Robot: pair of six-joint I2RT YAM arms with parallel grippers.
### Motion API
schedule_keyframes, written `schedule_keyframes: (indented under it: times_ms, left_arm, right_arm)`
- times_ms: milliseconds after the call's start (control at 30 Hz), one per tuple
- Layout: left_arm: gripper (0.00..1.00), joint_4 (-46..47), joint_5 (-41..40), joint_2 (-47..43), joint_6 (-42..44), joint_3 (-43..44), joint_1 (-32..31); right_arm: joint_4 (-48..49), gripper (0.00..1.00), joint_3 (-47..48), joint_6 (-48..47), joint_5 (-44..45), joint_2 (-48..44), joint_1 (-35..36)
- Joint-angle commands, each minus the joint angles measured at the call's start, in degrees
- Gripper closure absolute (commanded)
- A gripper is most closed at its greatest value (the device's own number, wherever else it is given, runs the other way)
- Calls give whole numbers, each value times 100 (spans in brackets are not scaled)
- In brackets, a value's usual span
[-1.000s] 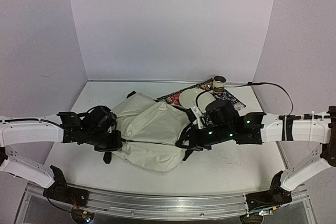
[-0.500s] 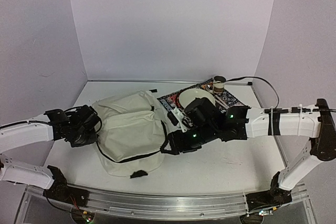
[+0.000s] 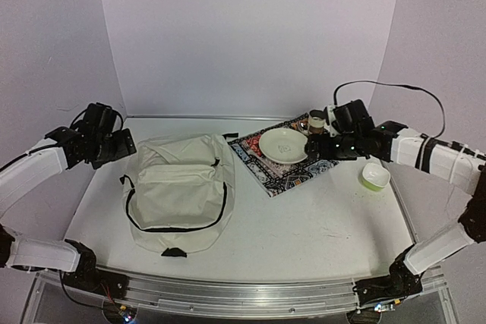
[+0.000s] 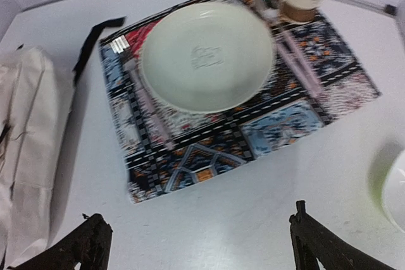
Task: Pack the student bag
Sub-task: Zip the largest pocket of the bag in the student bag, then reset both arms
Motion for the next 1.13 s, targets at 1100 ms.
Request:
schedule_keyframes:
  times_ms: [1100]
  left_arm:
    - [1,1338,885,-4261,2228,-623,1806]
  right_arm:
    - [-262,2,-1754,-1589,2075,-5357,-592]
